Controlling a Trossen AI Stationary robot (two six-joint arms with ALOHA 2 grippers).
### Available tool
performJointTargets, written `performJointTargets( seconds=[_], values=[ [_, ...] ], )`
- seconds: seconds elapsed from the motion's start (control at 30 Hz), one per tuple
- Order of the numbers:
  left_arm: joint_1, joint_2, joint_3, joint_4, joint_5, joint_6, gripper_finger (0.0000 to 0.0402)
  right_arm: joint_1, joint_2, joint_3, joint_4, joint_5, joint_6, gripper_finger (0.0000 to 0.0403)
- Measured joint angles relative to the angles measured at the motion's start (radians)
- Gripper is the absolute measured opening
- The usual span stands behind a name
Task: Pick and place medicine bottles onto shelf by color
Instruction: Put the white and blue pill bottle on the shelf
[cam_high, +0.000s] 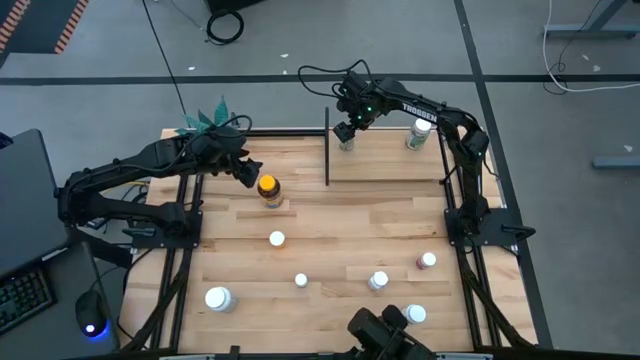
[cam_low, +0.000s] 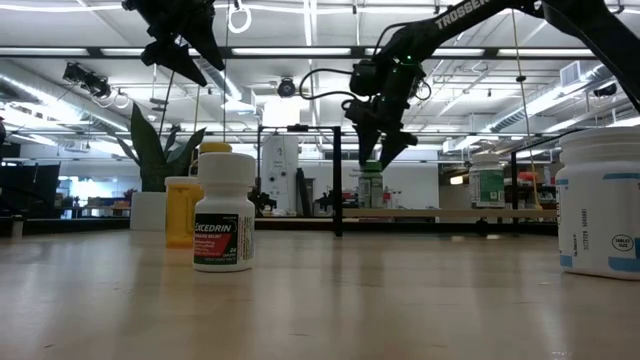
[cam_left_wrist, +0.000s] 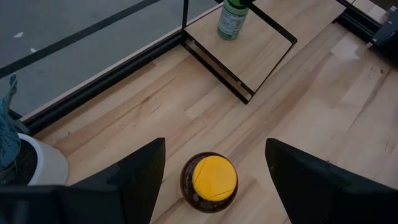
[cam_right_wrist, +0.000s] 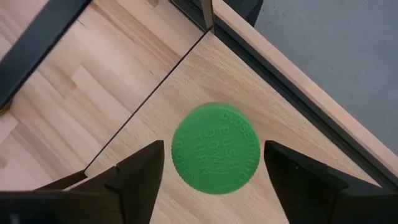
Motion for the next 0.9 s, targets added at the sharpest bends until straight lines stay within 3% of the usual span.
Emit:
performJointTargets(
  seconds=[0.5, 0.7, 0.9],
  values=[
    [0.000, 0.000, 0.000, -0.038, 0.000, 0.000, 0.0282, -0.036, -0.084, 0.000, -0.012, 0.006, -0.024, 0.0288],
    [0.000, 0.000, 0.000, -0.093, 0.000, 0.000, 0.0282, -0.030, -0.156, 0.001, -0.159, 0.006, -0.042, 0.0288],
    [0.000, 0.000, 0.000, -0.092, 0.000, 0.001, 0.0282, 0.052, -0.210, 0.001, -0.382, 0.005, 0.020, 0.0288]
  ],
)
